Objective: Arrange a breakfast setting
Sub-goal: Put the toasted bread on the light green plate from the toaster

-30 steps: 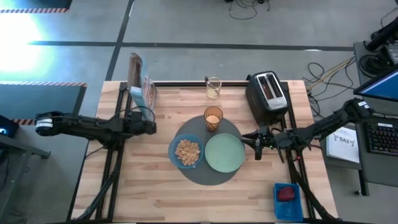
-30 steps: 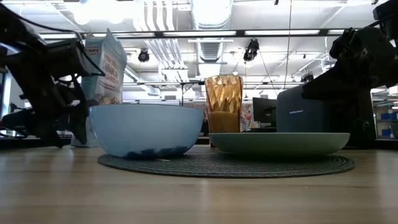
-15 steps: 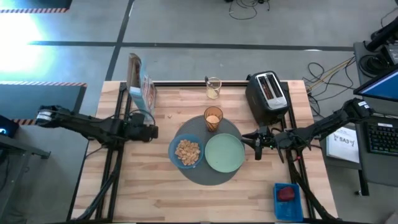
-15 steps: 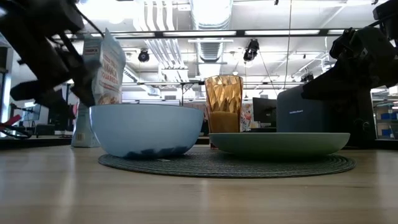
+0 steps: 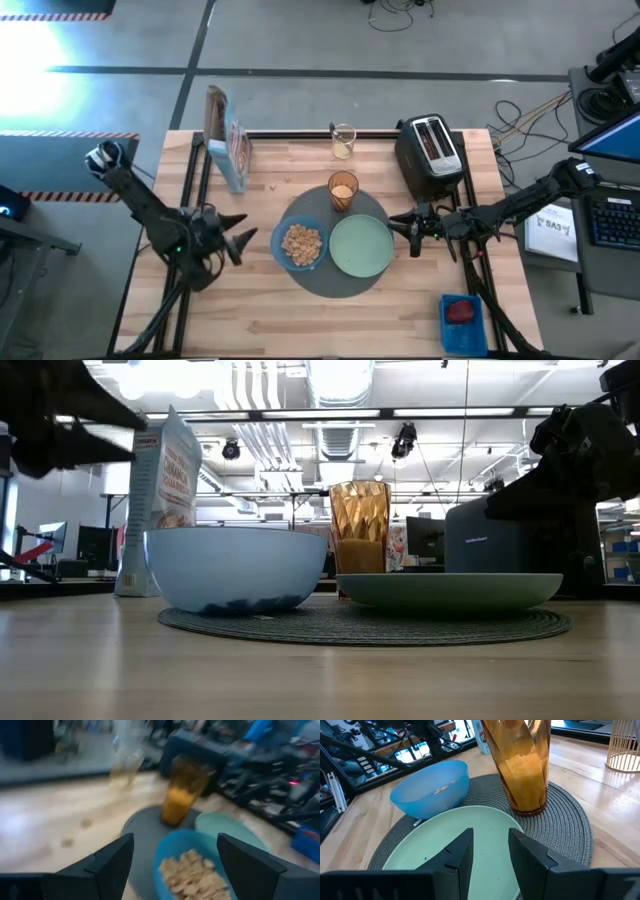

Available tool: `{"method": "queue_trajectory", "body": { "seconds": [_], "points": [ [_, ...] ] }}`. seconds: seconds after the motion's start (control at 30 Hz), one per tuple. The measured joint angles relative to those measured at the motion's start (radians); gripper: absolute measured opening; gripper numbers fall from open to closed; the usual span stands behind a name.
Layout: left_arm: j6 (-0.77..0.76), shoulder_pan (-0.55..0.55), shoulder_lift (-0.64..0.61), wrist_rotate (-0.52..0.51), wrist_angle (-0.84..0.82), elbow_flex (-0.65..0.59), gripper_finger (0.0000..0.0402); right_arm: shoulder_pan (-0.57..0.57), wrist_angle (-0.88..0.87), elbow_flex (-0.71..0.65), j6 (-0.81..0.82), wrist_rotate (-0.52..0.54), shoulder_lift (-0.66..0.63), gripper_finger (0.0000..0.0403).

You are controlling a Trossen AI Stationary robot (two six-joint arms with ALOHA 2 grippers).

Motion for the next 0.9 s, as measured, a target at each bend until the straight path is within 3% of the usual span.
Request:
{"method": "queue_trajectory", "body": {
  "seconds": [0.17,0.4,0.57,0.9],
  "points": [
    [0.184,-0.069,0.073,-0.074,0.06,0.04,0.027,0.0,0.0,0.0,0.0,0.0,0.0,0.0114],
    [0.303,-0.067,0.201,-0.12,0.059,0.14,0.027,0.0,0.0,0.0,0.0,0.0,0.0,0.0114],
    [0.318,-0.059,0.259,-0.241,0.016,0.204,0.027,0.0,0.0,0.0,0.0,0.0,0.0,0.0114],
    [0.291,-0.028,0.266,-0.241,-0.003,0.242,0.027,0.0,0.0,0.0,0.0,-0.001,0.0,0.0114]
  ]
}}
